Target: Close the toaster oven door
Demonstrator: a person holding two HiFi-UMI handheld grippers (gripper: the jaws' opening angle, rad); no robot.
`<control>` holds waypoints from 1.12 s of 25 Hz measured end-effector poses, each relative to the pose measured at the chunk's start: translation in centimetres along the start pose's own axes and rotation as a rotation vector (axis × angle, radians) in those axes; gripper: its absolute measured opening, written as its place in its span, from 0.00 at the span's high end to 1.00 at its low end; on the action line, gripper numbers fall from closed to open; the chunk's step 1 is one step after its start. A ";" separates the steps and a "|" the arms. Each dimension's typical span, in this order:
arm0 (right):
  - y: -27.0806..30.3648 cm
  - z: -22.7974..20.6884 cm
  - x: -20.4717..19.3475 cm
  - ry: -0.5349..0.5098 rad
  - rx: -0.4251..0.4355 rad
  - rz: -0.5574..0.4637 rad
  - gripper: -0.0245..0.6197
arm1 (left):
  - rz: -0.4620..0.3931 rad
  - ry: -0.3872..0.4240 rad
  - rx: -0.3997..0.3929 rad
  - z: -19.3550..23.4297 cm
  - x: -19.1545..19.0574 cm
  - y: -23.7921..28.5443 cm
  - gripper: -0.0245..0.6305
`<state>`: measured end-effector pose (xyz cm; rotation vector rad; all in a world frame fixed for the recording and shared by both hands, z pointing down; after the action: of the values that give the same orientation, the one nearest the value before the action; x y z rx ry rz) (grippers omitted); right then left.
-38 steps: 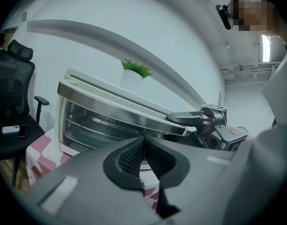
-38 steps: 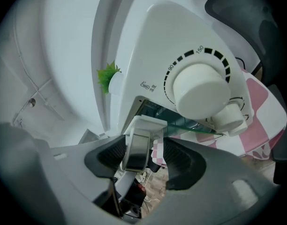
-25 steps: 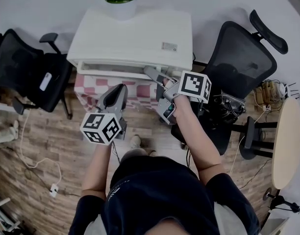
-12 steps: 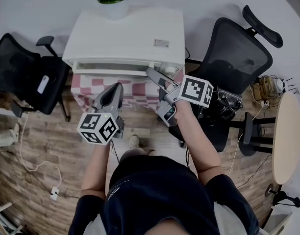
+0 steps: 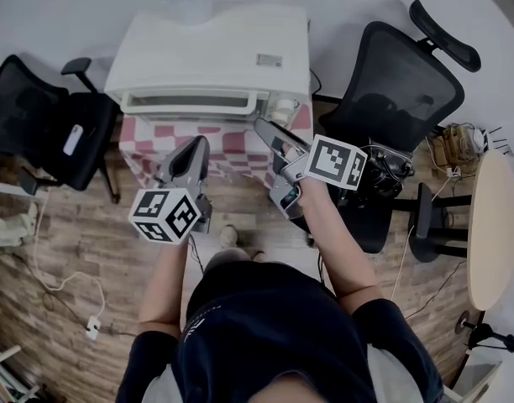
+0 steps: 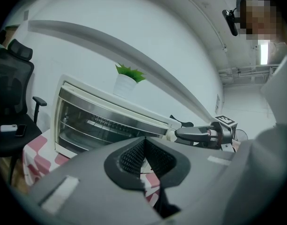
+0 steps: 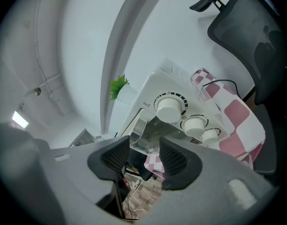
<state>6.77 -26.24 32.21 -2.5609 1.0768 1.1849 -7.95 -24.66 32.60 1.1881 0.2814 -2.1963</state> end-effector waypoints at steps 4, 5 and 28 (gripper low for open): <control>-0.9 0.2 -0.3 -0.064 -0.032 -0.001 0.76 | -0.011 -0.009 0.029 -0.1 0.2 -0.8 0.94; -1.1 0.2 -0.4 -0.081 -0.040 -0.001 0.79 | -0.013 -0.011 0.032 -0.1 0.2 -1.0 0.94; -2.3 1.2 -1.9 -0.315 -0.109 -0.032 0.96 | -0.027 -0.014 0.058 0.3 0.6 -3.6 0.94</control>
<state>6.64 -23.04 32.37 -2.3444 0.9198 1.6104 -10.56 -22.19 31.89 1.2060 0.2309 -2.2487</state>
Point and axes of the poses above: the fingertips, and each gripper's own axes: y forward along the fingers, z to its left, x out of its top, the point moved 2 cm from there along -y, backward along the fingers, and after that the axes turned 13 degrees about -y, right-handed, at the moved point
